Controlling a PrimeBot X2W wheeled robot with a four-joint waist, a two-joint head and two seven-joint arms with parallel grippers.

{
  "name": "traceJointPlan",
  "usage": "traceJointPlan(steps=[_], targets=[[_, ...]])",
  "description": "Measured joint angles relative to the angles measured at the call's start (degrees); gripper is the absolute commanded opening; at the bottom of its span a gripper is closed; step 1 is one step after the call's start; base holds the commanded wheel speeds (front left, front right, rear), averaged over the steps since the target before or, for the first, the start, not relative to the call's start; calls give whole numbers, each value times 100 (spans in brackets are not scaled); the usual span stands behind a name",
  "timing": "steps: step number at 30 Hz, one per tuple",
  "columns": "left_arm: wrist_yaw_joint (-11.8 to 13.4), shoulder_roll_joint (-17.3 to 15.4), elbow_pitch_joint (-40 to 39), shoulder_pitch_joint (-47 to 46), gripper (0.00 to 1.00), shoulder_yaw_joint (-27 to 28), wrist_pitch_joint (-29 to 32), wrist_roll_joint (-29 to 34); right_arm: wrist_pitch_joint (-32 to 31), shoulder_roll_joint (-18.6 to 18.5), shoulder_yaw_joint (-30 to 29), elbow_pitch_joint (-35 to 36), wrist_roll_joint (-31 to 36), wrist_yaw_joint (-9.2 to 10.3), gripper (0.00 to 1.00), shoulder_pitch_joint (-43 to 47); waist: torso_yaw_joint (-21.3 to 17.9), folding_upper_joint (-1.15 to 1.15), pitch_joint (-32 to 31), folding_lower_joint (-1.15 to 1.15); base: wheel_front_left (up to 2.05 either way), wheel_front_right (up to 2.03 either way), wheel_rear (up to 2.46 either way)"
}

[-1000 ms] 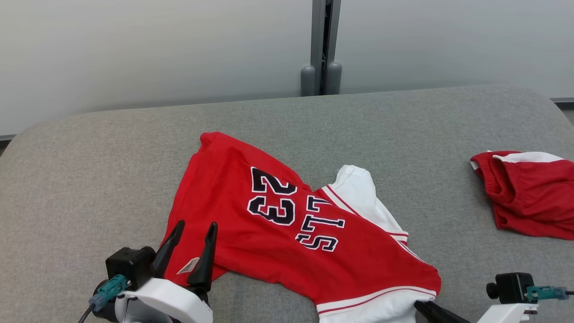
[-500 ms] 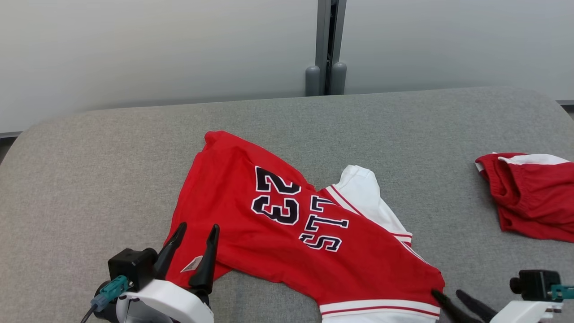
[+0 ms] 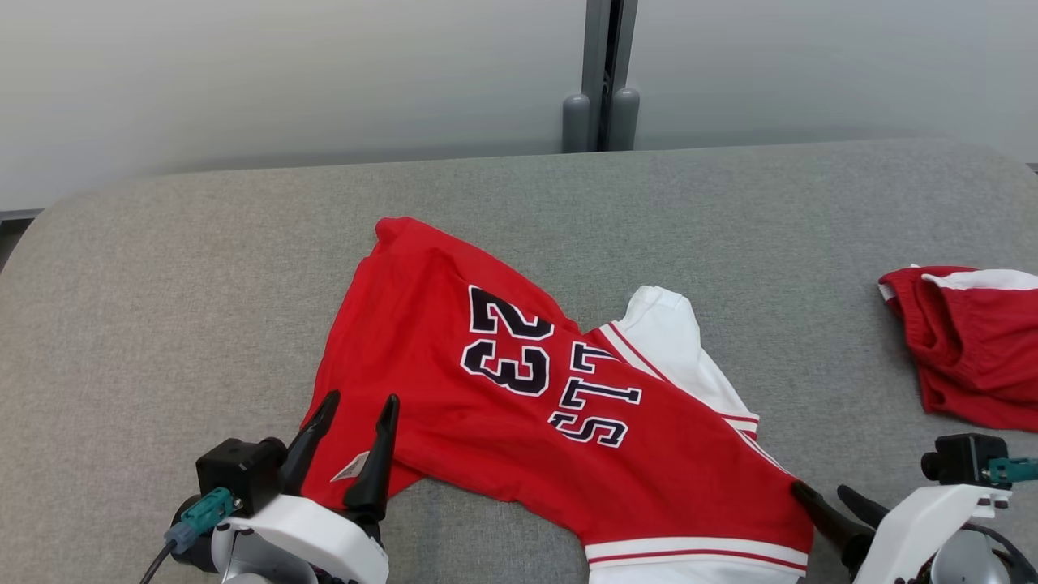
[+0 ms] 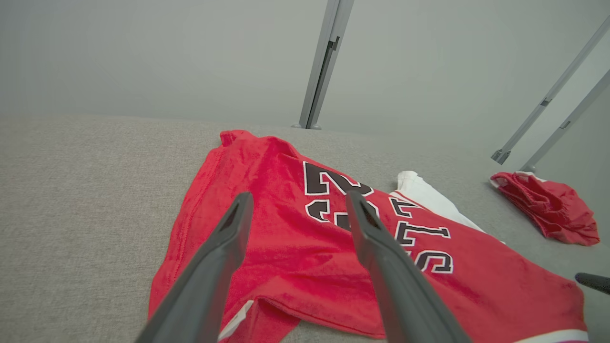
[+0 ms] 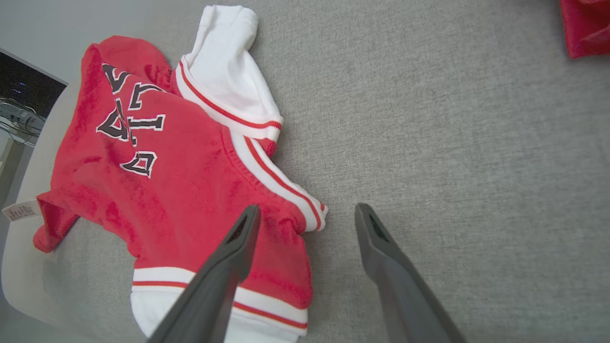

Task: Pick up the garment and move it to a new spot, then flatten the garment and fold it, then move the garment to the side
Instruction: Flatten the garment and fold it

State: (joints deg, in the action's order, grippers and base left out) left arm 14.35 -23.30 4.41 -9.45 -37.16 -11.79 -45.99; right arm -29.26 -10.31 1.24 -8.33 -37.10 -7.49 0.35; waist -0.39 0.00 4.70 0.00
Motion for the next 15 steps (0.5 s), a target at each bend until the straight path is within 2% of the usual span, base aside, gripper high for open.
traceJointPlan(steps=[5,6,7,8,9,10,15], targets=[[-10,-2,-4,-42,100,-4,2,2,-366,32,123,-506,94,0,100,-209,83,0,80,0,0,0,0],[-10,-2,-4,-42,100,-4,2,2,-366,32,123,-506,94,0,88,-209,83,0,80,0,0,0,0],[-9,1,-5,-58,100,-4,2,2,-375,57,153,-583,77,0,50,-246,127,0,105,0,0,0,0],[-9,1,-5,-58,100,-4,2,2,-375,57,153,-583,77,0,35,-246,127,0,105,0,0,0,0],[-9,3,-7,-64,100,-3,1,2,-376,64,174,-603,35,0,9,-269,147,0,123,0,0,0,0],[-9,2,-8,-73,100,-3,1,2,-376,67,207,-612,15,0,0,-289,165,0,141,0,0,0,0],[-18,10,-2,-120,100,-5,-5,3,-149,-57,307,-605,-24,0,0,-487,262,0,238,0,0,0,0]])
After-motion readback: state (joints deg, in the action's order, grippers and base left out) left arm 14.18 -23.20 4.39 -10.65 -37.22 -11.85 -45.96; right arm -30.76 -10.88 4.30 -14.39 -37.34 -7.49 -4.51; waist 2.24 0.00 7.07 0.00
